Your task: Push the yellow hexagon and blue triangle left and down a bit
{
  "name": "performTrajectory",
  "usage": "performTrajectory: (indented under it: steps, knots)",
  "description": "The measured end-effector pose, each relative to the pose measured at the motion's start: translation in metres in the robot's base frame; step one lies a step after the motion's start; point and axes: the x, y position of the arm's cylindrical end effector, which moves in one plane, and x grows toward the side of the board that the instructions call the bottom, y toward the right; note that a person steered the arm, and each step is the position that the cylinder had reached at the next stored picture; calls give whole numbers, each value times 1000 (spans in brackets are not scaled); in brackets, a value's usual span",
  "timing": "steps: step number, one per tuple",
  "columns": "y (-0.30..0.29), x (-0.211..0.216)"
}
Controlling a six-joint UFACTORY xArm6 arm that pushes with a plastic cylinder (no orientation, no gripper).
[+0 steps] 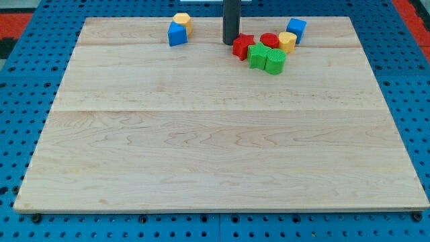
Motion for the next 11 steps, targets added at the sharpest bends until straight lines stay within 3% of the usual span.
performTrajectory:
  steps: [2,4,5,7,8,9,11]
  knots:
    - [-9,-13]
    - [-35,-72]
    - [-39,-71]
    - [-101,-65]
    - [-140,-16]
    - [-147,2]
    - [-159,-38]
